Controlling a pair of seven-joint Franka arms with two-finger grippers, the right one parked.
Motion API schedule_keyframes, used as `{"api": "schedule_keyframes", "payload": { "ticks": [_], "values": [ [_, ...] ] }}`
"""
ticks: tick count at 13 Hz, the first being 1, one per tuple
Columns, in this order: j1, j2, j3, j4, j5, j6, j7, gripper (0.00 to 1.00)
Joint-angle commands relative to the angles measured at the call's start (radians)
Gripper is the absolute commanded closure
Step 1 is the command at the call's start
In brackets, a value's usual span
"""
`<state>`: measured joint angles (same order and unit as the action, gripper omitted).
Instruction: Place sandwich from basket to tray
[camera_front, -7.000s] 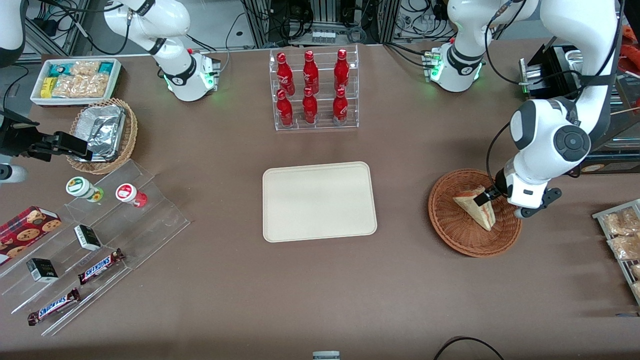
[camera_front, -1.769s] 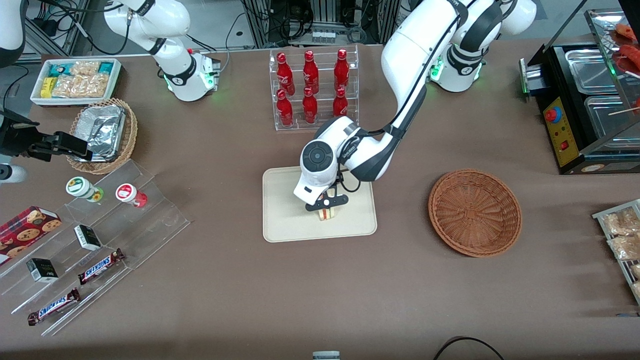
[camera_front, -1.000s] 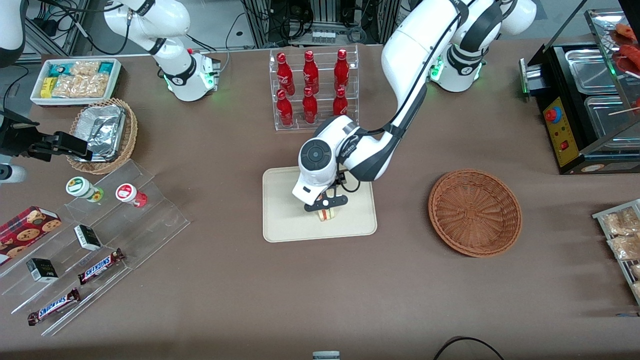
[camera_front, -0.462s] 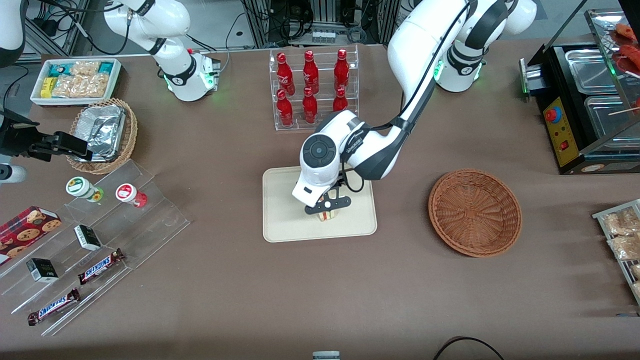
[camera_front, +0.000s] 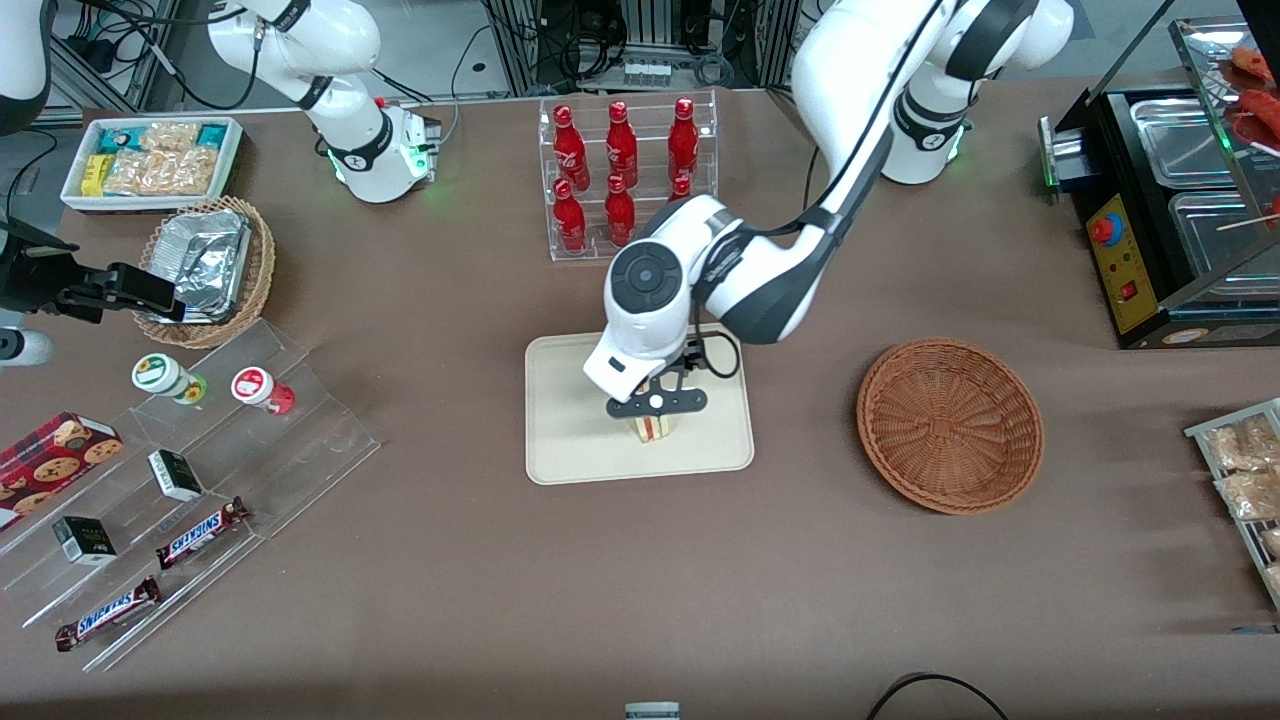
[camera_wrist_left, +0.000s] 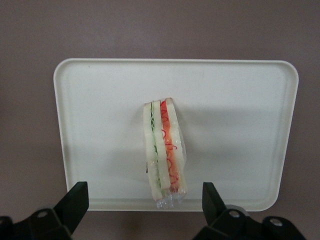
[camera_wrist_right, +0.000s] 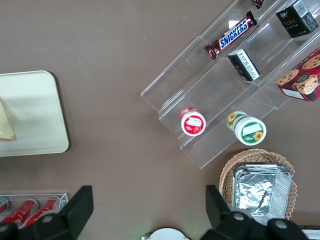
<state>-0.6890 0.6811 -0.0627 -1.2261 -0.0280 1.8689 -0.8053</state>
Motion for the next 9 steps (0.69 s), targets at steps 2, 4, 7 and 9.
{"api": "schedule_keyframes", "payload": {
  "ticks": [2,4,7,9],
  "values": [
    [0.092,-0.145,-0.002,-0.061,0.002,-0.101,0.098,0.00],
    [0.144,-0.187,-0.002,-0.076,-0.004,-0.163,0.194,0.00],
    [0.219,-0.224,-0.003,-0.076,-0.019,-0.241,0.314,0.00],
    [0.269,-0.256,-0.003,-0.102,-0.035,-0.260,0.392,0.00]
  ]
}}
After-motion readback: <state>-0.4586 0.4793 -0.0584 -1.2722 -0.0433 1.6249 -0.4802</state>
